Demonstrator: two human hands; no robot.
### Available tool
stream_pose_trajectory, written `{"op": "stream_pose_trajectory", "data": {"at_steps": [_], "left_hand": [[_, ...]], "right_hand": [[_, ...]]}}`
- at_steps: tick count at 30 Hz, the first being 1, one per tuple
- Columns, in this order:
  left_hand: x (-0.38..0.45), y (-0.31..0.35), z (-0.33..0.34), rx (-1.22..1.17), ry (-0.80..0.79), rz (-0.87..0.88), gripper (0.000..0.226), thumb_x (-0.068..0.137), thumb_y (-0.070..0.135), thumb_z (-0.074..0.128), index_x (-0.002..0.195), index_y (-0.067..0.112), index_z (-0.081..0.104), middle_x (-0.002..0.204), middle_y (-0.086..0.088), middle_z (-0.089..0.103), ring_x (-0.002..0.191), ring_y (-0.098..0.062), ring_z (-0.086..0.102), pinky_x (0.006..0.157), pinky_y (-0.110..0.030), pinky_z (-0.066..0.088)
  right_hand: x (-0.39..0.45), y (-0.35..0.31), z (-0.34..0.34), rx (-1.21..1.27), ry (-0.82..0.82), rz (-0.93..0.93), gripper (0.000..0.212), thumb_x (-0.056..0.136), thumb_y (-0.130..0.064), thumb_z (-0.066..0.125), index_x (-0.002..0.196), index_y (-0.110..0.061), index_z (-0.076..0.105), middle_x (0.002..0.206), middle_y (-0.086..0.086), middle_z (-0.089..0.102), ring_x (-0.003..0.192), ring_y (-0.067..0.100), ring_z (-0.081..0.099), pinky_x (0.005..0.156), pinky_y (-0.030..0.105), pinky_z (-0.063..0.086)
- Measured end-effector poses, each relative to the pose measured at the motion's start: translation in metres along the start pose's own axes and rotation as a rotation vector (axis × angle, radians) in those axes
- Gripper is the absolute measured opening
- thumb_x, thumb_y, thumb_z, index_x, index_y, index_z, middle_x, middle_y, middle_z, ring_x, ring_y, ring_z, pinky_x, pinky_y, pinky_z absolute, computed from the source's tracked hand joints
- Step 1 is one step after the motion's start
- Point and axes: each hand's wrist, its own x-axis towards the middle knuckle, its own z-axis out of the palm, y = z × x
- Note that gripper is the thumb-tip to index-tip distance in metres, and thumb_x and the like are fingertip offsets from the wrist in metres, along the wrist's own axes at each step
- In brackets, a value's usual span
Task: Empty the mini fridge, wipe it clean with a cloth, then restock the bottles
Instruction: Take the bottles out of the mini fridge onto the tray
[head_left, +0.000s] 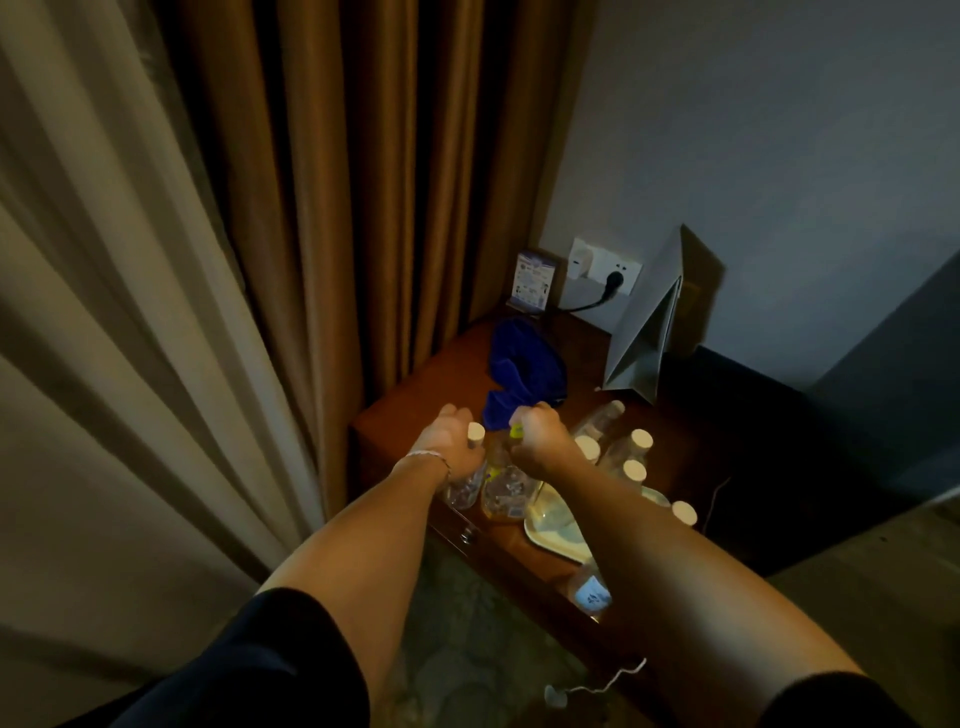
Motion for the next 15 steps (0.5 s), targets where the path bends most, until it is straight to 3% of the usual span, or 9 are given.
{"op": "stream_pose_trajectory", "data": {"at_steps": [3,6,8,15], "left_hand": [[0.003,-0.001,-0.004,0.021,-0.043,0.007,0.022,0.092,0.024,0.055,0.111,0.012,0.051,0.114,-0.006,0.041,0.092,-0.031,0.056,0.079,-0.041,0.049],[0.008,0.0,-0.009,0.019,-0.049,0.04,0.024,0.086,0.023,0.062,0.107,0.015,0.053,0.111,-0.004,0.043,0.093,-0.03,0.057,0.082,-0.042,0.051],[0.014,0.005,-0.017,0.022,-0.027,0.039,0.024,0.086,0.024,0.063,0.106,0.016,0.054,0.112,-0.004,0.043,0.094,-0.03,0.057,0.083,-0.041,0.051],[0.058,0.038,-0.046,0.002,0.042,0.087,0.03,0.084,0.027,0.064,0.11,0.015,0.055,0.115,-0.009,0.045,0.101,-0.037,0.058,0.087,-0.043,0.05]], "right_hand": [[0.007,-0.002,-0.008,-0.023,-0.047,-0.009,0.006,0.088,-0.014,0.058,0.085,-0.011,0.054,0.089,0.005,0.05,0.084,0.027,0.055,0.061,0.034,0.041],[0.012,0.001,-0.021,0.035,-0.058,-0.008,0.014,0.089,-0.022,0.065,0.097,-0.01,0.063,0.096,0.007,0.061,0.09,0.024,0.062,0.077,0.037,0.054],[0.017,0.007,-0.038,0.056,-0.022,-0.002,0.024,0.091,-0.029,0.067,0.103,-0.009,0.065,0.104,0.007,0.063,0.096,0.021,0.062,0.086,0.036,0.053],[0.041,0.063,-0.1,0.023,0.084,0.134,0.026,0.095,-0.033,0.064,0.101,-0.007,0.062,0.103,0.013,0.061,0.095,0.026,0.062,0.084,0.039,0.055]]}}
